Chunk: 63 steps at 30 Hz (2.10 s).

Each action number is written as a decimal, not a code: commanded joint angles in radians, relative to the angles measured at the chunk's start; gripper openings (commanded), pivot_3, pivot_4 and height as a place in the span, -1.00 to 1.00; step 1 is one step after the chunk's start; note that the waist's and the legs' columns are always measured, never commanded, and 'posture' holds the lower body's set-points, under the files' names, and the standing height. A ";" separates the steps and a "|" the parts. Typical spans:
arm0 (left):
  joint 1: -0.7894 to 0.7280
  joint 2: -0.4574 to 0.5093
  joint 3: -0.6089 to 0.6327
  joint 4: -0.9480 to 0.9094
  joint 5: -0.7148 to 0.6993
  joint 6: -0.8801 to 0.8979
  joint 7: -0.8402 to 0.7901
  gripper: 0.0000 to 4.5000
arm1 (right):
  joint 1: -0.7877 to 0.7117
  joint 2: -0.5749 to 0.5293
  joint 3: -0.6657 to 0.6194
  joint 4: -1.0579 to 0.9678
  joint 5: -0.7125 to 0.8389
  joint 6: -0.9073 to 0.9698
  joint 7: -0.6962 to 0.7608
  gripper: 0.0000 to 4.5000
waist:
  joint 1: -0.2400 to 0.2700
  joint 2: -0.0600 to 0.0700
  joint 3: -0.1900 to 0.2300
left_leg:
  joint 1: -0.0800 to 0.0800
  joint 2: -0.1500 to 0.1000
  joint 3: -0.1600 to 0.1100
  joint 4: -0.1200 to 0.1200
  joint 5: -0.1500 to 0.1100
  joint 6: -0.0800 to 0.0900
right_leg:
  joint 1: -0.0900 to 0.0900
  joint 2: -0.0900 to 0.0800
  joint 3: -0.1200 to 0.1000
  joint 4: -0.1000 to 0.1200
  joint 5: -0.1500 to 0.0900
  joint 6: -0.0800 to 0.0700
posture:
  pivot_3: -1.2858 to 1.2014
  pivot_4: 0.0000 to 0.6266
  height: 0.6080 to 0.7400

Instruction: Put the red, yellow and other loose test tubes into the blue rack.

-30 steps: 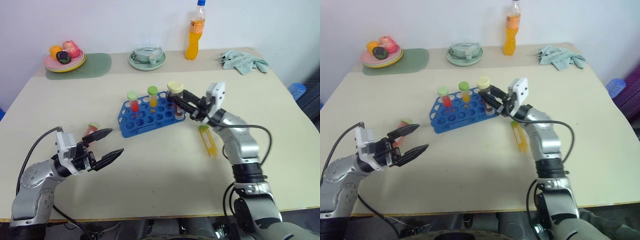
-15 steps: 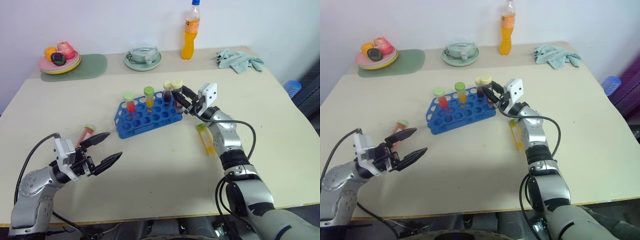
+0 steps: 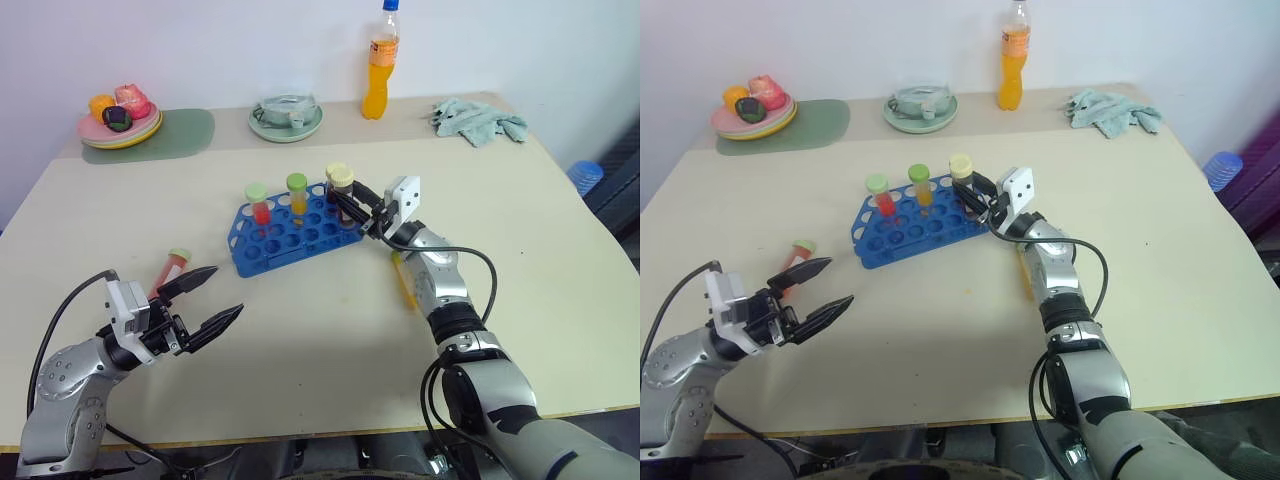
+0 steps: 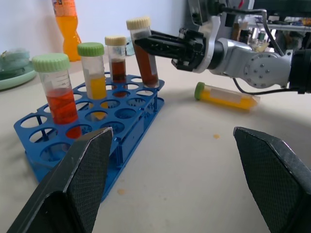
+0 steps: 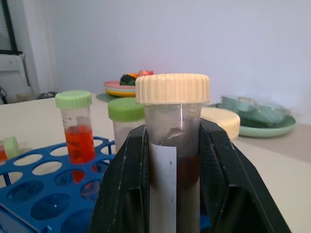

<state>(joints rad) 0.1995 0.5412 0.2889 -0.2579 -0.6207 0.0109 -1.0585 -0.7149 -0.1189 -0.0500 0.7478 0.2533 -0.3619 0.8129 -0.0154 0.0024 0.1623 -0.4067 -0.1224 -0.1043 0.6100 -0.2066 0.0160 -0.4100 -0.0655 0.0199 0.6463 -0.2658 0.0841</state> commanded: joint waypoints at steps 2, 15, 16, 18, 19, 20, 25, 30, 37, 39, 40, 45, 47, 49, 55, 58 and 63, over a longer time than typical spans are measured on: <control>-0.007 0.004 0.019 -0.021 -0.005 -0.020 0.006 0.82 | -0.018 0.025 -0.010 0.060 -0.010 -0.040 -0.027 -0.66 | -0.002 0.000 0.000 | 0.000 0.000 0.000 0.000 0.000 0.000 | 0.000 0.000 0.000 0.000 0.000 0.000 | 0.03 -0.52 1.00; -0.003 0.006 0.020 -0.027 -0.006 -0.019 0.011 0.82 | 0.026 0.047 -0.024 0.067 -0.013 -0.109 -0.011 0.82 | -0.002 -0.001 0.000 | 0.002 0.001 0.000 0.000 0.000 -0.001 | 0.000 0.001 0.000 0.000 0.000 0.000 | 0.03 -0.52 1.00; -0.004 0.007 0.019 -0.027 -0.006 -0.019 0.011 0.82 | 0.029 0.039 -0.019 0.053 -0.030 -0.118 -0.026 0.97 | -0.002 -0.001 0.000 | 0.002 0.001 0.000 0.000 0.000 -0.001 | 0.000 0.001 0.000 0.000 0.000 0.000 | 0.03 -0.52 1.00; -0.007 0.007 0.014 -0.026 -0.005 -0.019 0.011 0.82 | 0.044 0.015 -0.012 -0.011 -0.043 -0.123 -0.030 0.97 | 0.003 -0.001 0.000 | 0.002 0.001 0.000 0.000 0.000 -0.001 | 0.000 0.001 0.000 0.000 0.000 0.000 | 0.03 -0.52 1.00; -0.009 0.007 0.011 -0.027 -0.006 -0.017 0.009 0.82 | 0.053 0.000 -0.008 -0.050 -0.046 -0.108 -0.028 0.97 | 0.005 0.000 0.000 | 0.002 0.001 0.000 0.000 0.000 -0.001 | 0.000 0.001 0.000 0.000 0.000 0.000 | 0.03 -0.52 1.00; -0.011 0.006 0.007 -0.027 -0.007 -0.016 0.008 0.82 | 0.062 -0.015 -0.003 -0.084 -0.050 -0.091 -0.032 0.97 | 0.006 0.000 0.000 | 0.002 0.000 0.000 0.000 0.000 -0.001 | 0.000 0.001 0.000 0.000 0.000 0.000 | 0.03 -0.52 1.00; -0.017 0.010 -0.014 -0.027 -0.007 -0.013 -0.018 0.82 | 0.118 -0.118 0.019 -0.298 -0.088 0.047 -0.067 0.97 | 0.003 0.000 0.000 | 0.000 0.000 0.000 0.000 0.000 -0.001 | 0.000 0.001 0.001 0.000 0.000 -0.001 | 0.03 -0.52 1.00; -0.024 0.018 -0.042 -0.025 -0.004 -0.015 -0.058 0.82 | 0.219 -0.239 0.012 -0.574 -0.085 0.241 -0.090 0.97 | 0.006 0.000 0.000 | -0.002 0.001 0.000 -0.001 0.000 -0.001 | -0.001 0.000 0.001 0.000 -0.001 -0.002 | 0.03 -0.52 1.00; -0.036 0.065 -0.095 -0.030 -0.024 0.001 -0.185 0.82 | 0.433 -0.462 -0.022 -1.048 -0.071 0.800 -0.150 0.97 | 0.013 0.000 0.001 | -0.004 0.001 0.000 0.000 -0.001 0.000 | -0.001 -0.001 0.001 -0.001 -0.004 -0.004 | 0.03 -0.52 1.00; -0.044 0.089 -0.113 -0.030 -0.025 0.010 -0.228 0.82 | 0.442 -0.509 -0.031 -1.112 -0.046 0.983 -0.160 0.97 | 0.009 0.001 0.001 | -0.004 0.001 0.000 0.000 -0.001 -0.001 | -0.001 -0.001 0.001 -0.001 -0.006 -0.005 | 0.03 -0.52 1.00; -0.051 0.105 -0.124 -0.029 -0.023 0.013 -0.253 0.82 | 0.439 -0.529 -0.038 -1.132 -0.021 1.079 -0.157 0.97 | 0.008 0.001 0.001 | -0.004 0.002 0.000 0.000 -0.001 -0.001 | -0.001 -0.001 0.001 -0.001 -0.006 -0.005 | 0.03 -0.52 1.00; -0.113 0.160 -0.162 0.003 0.008 0.011 -0.327 0.82 | 0.359 -0.568 -0.050 -1.114 0.044 1.460 -0.199 0.97 | 0.007 0.000 0.002 | -0.006 0.002 0.000 0.000 -0.001 0.000 | -0.002 -0.001 0.000 -0.003 -0.007 -0.005 | 0.03 -0.52 1.00; -0.125 0.181 -0.172 0.012 0.018 0.005 -0.357 0.82 | 0.324 -0.570 -0.047 -1.104 0.055 1.563 -0.219 0.97 | 0.004 0.000 0.002 | -0.008 0.002 0.000 0.000 -0.001 0.000 | -0.004 -0.001 0.000 -0.003 -0.007 -0.005 | 0.03 -0.52 1.00; -0.140 0.195 -0.177 0.022 0.028 0.002 -0.373 0.82 | 0.292 -0.572 -0.040 -1.106 0.077 1.652 -0.224 0.97 | 0.004 0.000 0.002 | -0.014 0.002 0.000 0.000 0.000 0.001 | -0.010 -0.001 0.000 -0.003 -0.006 -0.005 | 0.03 -0.52 1.00; -0.153 0.215 -0.187 0.033 0.041 -0.010 -0.396 0.82 | 0.232 -0.569 0.001 -1.115 0.107 1.792 -0.249 0.97 | 0.006 0.000 0.002 | -0.020 0.002 0.000 0.002 0.001 0.002 | -0.017 -0.001 -0.001 -0.001 -0.006 -0.004 | 0.03 -0.52 1.00; -0.146 0.213 -0.183 0.024 0.038 -0.008 -0.386 0.82 | 0.193 -0.552 0.031 -1.097 0.115 1.822 -0.264 0.97 | 0.004 0.000 0.002 | -0.020 0.002 0.000 0.003 0.001 0.003 | -0.016 -0.001 -0.001 -0.001 -0.006 -0.005 | 0.03 -0.52 1.00; -0.119 0.206 -0.174 0.005 0.032 -0.005 -0.360 0.82 | 0.150 -0.551 0.087 -1.077 0.125 1.822 -0.271 0.97 | 0.004 0.000 0.002 | -0.020 0.002 0.000 0.003 0.001 0.003 | -0.016 -0.001 -0.001 -0.001 -0.005 -0.005 | 0.03 -0.52 1.00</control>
<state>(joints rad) 0.0755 0.7448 0.0937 -0.2198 -0.5785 0.0126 -1.4270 -0.5446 -0.6667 0.0304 -0.3210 0.3690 1.4660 0.5430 -0.0112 0.0021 0.1644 -0.4269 -0.1204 -0.1042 0.6128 -0.2058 0.0186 -0.4263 -0.0665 0.0189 0.6454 -0.2711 0.0794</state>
